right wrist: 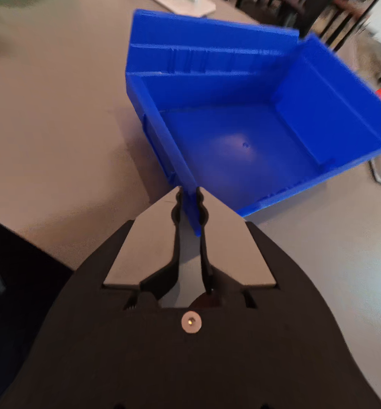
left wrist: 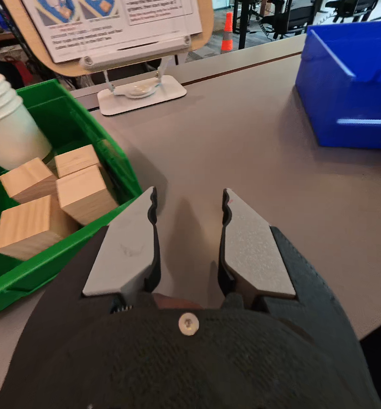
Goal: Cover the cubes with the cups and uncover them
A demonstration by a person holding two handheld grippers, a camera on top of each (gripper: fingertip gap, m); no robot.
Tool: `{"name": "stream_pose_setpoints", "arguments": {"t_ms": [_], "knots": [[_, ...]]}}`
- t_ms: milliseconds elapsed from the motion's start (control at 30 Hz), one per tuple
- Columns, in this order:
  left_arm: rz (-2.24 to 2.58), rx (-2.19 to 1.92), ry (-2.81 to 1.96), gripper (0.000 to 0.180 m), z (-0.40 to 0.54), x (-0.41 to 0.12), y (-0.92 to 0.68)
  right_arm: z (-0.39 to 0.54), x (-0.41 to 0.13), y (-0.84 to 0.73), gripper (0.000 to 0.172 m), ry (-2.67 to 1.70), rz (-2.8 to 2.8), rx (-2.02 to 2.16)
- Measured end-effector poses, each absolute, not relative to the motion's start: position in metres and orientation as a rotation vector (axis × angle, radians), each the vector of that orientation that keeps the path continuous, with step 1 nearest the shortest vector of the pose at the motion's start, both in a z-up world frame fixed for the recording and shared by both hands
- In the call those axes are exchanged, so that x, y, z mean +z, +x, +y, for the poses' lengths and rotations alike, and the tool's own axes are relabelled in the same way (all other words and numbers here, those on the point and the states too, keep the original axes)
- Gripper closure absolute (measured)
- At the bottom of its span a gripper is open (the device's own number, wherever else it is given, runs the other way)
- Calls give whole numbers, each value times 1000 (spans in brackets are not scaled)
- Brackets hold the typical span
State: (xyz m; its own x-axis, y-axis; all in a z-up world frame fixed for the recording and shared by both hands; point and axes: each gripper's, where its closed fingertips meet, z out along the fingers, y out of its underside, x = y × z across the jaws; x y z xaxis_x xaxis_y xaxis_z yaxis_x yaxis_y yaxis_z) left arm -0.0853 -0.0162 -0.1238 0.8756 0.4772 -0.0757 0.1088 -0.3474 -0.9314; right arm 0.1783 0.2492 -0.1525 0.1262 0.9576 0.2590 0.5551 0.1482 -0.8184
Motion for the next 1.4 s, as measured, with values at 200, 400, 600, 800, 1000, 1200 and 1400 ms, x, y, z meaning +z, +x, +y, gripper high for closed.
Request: {"name": "stream_pose_setpoints", "arguments": {"t_ms": [200,400,600,800,1000,1200,1400], "knots": [[-478,402,-1869,109,-15,-109,-122,249,-89,184,117,-1494,-1682,1156],[-550,643,-1903,109,-1,-115,-164,238,-110,139,100,-1527,-1924,1215],[-541,907,-1916,169,-10,-128,-178,210,-111,125,97,-1314,-1865,1117],[-552,864,-1939,170,-14,-129,-176,199,-127,71,93,-1558,-1570,1025],[-585,872,-1837,171,-14,-127,-176,228,-153,37,112,-1580,-1472,593],[-555,772,-1885,170,-21,-131,-166,220,-153,61,132,-1464,-1584,580],[-462,688,-1956,168,-27,-132,-159,223,-152,81,137,-1413,-1618,572]]}}
